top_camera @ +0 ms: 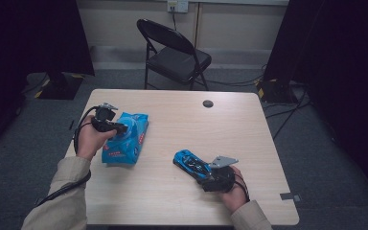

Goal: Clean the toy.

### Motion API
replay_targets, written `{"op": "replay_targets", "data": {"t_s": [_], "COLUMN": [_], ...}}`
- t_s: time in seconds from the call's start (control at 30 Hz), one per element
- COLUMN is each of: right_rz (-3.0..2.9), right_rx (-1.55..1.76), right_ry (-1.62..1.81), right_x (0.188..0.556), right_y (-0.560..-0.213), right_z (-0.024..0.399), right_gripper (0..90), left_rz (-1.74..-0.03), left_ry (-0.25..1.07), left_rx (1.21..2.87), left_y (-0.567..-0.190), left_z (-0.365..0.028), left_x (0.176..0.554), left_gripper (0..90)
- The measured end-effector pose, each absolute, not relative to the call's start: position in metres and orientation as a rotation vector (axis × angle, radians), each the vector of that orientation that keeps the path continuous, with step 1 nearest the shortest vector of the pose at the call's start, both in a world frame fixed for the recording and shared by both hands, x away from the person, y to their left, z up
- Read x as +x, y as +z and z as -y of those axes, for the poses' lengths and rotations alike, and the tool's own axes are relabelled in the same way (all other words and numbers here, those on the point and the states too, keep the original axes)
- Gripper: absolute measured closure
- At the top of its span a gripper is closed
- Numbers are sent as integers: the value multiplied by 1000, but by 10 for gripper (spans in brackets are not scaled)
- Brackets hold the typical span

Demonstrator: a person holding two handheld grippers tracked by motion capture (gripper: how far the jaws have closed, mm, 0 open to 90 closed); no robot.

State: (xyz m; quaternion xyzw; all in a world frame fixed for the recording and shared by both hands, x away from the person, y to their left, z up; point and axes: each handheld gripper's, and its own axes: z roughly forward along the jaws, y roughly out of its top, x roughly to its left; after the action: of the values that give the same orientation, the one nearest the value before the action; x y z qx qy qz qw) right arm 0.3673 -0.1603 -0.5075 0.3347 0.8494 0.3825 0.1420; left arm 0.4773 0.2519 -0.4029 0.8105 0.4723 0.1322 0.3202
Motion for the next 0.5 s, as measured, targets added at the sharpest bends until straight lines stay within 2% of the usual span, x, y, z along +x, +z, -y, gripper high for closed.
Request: {"op": "replay_targets", "data": {"t_s": [0.17, 0.5], "right_rz": [-2451, -2450], "right_rx": [966, 967], "right_ry": [1104, 1104], "right_x": [367, 367], "right_y": [-508, -508], "right_z": [160, 160], "right_gripper": [239, 239], "left_rz": [-1244, -1265], "left_ry": [301, 262], "left_rx": [2095, 2061], "left_y": [-401, -381], "left_z": [-251, -249], "left_x": [476, 475], "left_gripper": [893, 900]}}
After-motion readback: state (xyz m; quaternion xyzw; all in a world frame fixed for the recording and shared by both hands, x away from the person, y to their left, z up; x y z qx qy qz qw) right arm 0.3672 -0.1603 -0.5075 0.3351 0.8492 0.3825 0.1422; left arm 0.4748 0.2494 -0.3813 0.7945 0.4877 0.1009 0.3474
